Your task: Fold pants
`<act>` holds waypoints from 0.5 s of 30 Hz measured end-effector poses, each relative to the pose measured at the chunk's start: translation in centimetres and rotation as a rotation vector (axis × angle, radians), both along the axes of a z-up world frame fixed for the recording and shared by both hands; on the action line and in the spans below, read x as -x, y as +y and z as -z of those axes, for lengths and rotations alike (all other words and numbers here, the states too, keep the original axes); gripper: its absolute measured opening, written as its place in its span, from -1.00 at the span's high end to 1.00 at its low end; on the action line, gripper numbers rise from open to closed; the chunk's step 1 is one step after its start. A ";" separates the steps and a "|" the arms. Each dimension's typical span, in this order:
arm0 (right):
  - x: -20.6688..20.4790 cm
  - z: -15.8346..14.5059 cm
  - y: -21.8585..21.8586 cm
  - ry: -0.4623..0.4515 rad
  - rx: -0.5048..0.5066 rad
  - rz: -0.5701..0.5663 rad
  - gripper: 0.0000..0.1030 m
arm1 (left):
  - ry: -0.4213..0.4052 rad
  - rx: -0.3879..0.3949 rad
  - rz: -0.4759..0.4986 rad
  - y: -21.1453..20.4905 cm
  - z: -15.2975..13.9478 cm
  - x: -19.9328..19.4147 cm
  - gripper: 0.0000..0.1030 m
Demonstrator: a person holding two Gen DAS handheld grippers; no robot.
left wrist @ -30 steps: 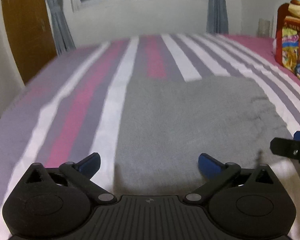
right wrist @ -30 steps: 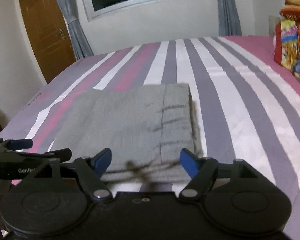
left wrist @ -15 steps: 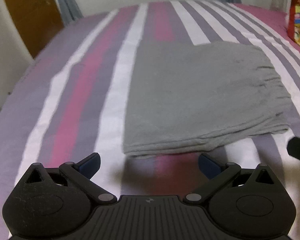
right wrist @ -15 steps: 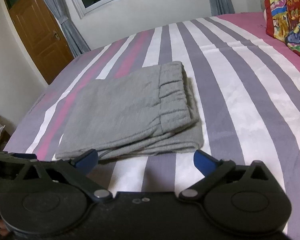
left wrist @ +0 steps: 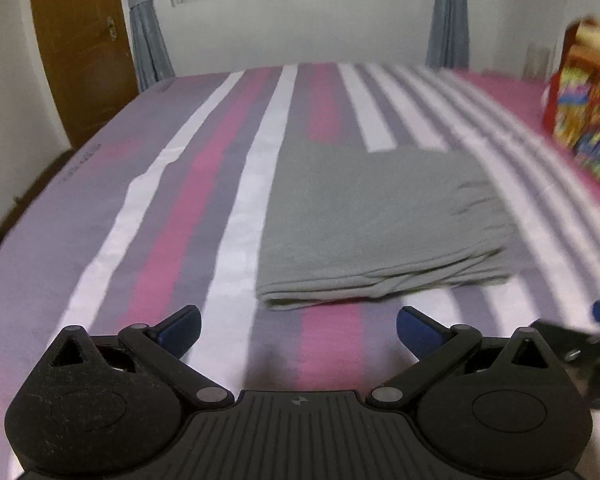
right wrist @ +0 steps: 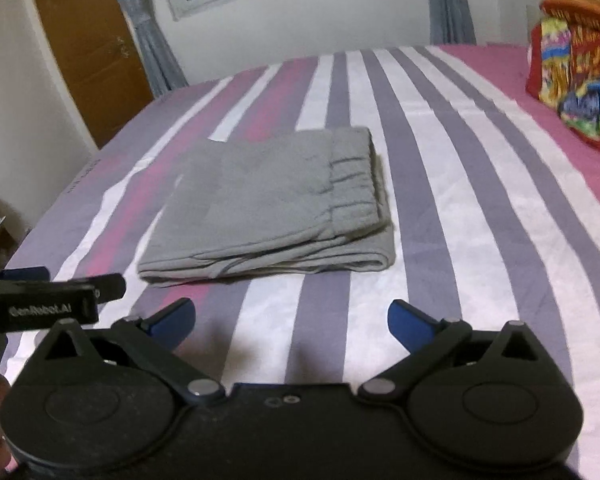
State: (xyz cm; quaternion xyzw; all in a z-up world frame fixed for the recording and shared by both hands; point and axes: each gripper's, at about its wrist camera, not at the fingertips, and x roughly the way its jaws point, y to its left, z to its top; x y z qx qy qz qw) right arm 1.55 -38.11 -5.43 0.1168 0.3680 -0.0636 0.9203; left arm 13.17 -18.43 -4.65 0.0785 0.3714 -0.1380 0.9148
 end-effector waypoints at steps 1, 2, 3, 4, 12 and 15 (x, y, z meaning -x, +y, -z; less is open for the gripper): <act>0.5 -0.4 0.4 -0.007 0.013 -0.008 -0.99 | -0.006 0.028 -0.008 0.5 -0.4 0.6 -1.00; 1.1 -0.9 0.8 -0.020 0.030 -0.017 -0.99 | -0.012 0.051 -0.018 0.9 -0.8 1.1 -1.00; 1.7 -1.4 1.2 -0.032 0.047 -0.022 -0.99 | -0.020 0.068 -0.029 1.5 -1.3 1.7 -1.00; 2.2 -1.8 1.6 -0.044 0.063 -0.023 -0.99 | -0.028 0.076 -0.036 1.9 -1.6 2.2 -1.00; 6.6 -4.7 3.7 -0.107 0.135 -0.036 -0.99 | -0.099 0.001 -0.023 3.4 -3.8 6.0 -1.00; 8.0 -5.7 4.0 -0.135 0.136 -0.038 -0.99 | -0.129 -0.043 -0.027 3.8 -4.9 7.8 -1.00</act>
